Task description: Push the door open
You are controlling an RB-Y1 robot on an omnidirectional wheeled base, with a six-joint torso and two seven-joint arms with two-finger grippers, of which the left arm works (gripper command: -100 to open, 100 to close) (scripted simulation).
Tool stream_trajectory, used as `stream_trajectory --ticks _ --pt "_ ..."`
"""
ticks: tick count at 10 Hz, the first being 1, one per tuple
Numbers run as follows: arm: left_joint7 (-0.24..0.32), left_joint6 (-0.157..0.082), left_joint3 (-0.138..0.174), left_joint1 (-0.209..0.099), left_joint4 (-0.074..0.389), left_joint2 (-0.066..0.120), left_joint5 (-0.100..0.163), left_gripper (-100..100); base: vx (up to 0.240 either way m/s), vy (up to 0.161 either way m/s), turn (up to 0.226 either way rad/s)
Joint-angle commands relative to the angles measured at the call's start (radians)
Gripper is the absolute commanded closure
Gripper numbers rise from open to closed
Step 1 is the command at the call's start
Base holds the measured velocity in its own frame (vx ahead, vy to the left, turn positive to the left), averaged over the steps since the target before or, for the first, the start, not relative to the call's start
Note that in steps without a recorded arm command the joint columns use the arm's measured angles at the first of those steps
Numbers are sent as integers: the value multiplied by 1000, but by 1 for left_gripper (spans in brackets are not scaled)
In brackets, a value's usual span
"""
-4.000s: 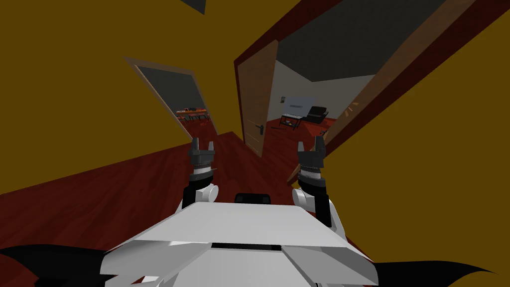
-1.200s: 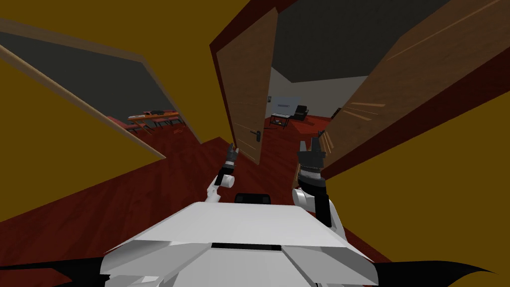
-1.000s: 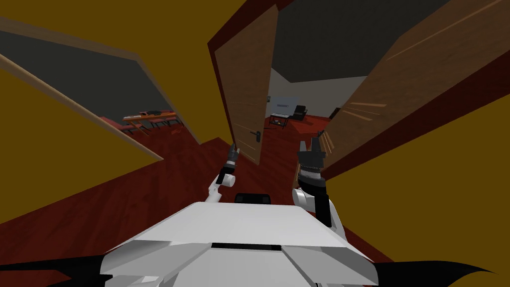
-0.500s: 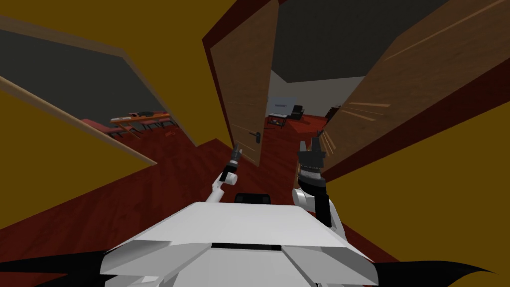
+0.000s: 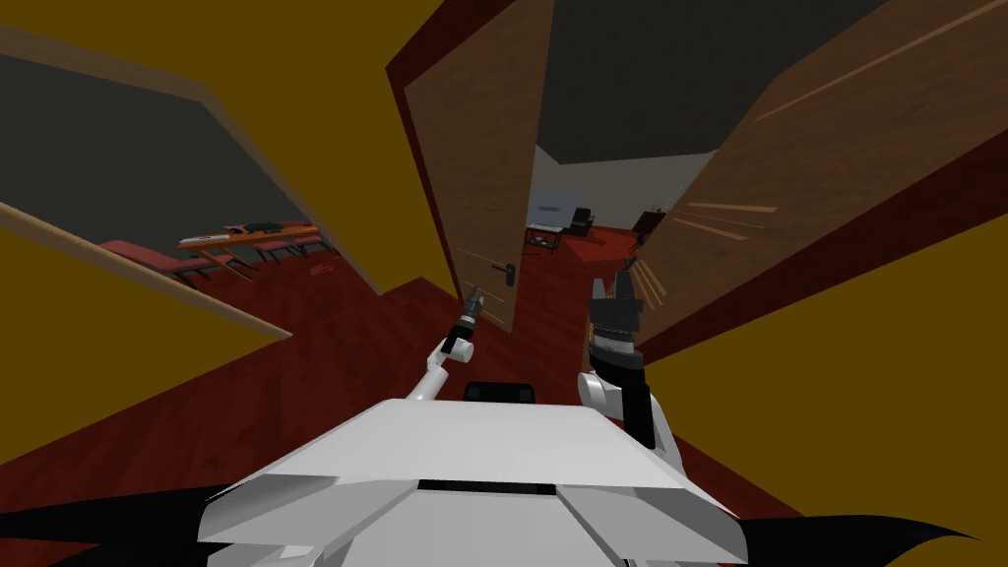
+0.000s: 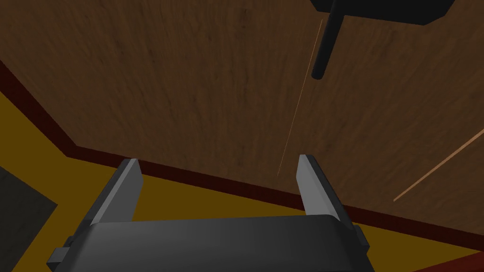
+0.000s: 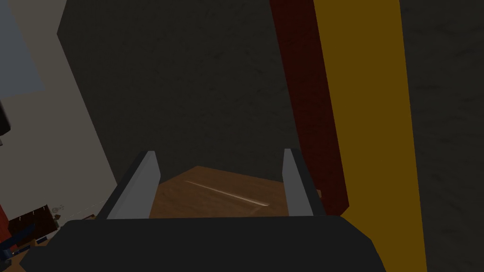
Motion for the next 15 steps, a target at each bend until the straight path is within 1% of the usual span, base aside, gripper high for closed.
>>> stream_trajectory --ticks 1,8,13,15 --pt "-9 0 -8 -28 44 -7 5 -100 86 78 -70" --pt "-37 12 -41 -120 190 -23 29 -100 78 75 -66" --pt "-54 19 -62 -180 283 -39 44 -100 76 66 -63" --pt "-67 25 -77 -222 350 -54 55 -100 121 107 -110"
